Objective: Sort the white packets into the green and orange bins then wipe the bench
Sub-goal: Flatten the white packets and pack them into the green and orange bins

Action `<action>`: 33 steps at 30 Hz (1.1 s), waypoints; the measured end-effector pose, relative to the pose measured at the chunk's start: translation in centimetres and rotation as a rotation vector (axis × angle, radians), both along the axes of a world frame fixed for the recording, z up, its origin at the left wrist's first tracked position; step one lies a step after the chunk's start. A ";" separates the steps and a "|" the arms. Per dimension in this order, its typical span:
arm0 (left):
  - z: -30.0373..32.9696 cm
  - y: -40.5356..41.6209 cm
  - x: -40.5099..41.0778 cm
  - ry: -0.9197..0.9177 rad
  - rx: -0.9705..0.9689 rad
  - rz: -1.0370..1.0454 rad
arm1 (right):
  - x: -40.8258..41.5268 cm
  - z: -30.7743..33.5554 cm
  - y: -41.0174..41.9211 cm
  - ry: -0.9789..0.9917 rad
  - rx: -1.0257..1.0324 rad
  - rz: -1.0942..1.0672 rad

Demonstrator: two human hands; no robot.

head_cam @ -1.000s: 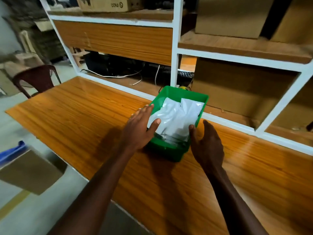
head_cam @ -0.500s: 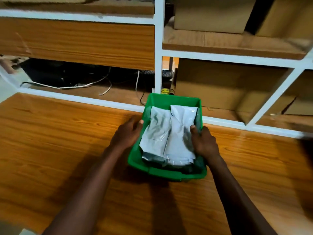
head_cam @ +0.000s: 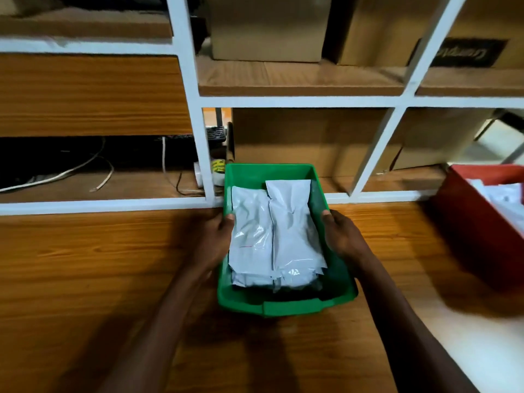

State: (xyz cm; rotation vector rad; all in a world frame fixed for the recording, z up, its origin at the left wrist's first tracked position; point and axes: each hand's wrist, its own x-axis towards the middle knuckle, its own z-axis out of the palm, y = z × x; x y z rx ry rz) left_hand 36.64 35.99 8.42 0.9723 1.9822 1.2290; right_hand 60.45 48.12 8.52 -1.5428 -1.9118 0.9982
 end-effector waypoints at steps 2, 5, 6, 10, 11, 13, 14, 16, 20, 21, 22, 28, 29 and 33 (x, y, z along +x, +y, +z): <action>0.6 1.7 2.8 0.042 -0.007 -0.032 | 3.1 0.3 1.1 0.000 0.018 -0.027; 1.2 4.3 7.8 0.058 0.003 -0.057 | 8.2 0.9 2.9 -0.005 0.046 -0.042; 1.0 5.2 9.7 0.076 -0.005 -0.067 | 10.2 1.1 3.6 -0.015 0.051 -0.050; 0.3 8.6 17.5 0.047 -0.031 -0.119 | 18.5 1.3 7.3 -0.069 0.024 -0.114; 0.3 9.5 19.7 0.017 -0.022 -0.134 | 20.9 1.4 8.1 -0.078 0.023 -0.125; 0.1 11.2 23.3 -0.046 0.001 -0.134 | 24.6 1.7 9.5 -0.102 0.023 -0.151; 0.2 12.0 25.3 -0.043 0.001 -0.140 | 26.4 2.0 10.2 -0.118 0.027 -0.166; 0.6 13.2 28.5 -0.015 -0.013 -0.154 | 29.4 2.5 11.3 -0.158 0.031 -0.191; 0.9 14.9 32.1 0.005 -0.027 -0.111 | 32.1 2.7 13.6 -0.224 0.024 -0.203; 1.0 15.2 32.4 0.007 -0.035 -0.093 | 32.3 2.7 14.0 -0.231 0.016 -0.204; 1.0 15.5 32.7 0.000 -0.052 -0.074 | 32.4 2.6 14.3 -0.235 0.008 -0.209; 0.7 17.0 33.0 -0.065 -0.081 0.000 | 32.0 2.5 15.3 -0.223 -0.043 -0.210; 0.5 17.1 33.1 -0.055 -0.075 0.006 | 32.1 2.5 15.3 -0.220 -0.041 -0.203; -0.5 17.3 33.7 -0.067 -0.089 -0.002 | 32.4 2.5 15.1 -0.209 -0.024 -0.187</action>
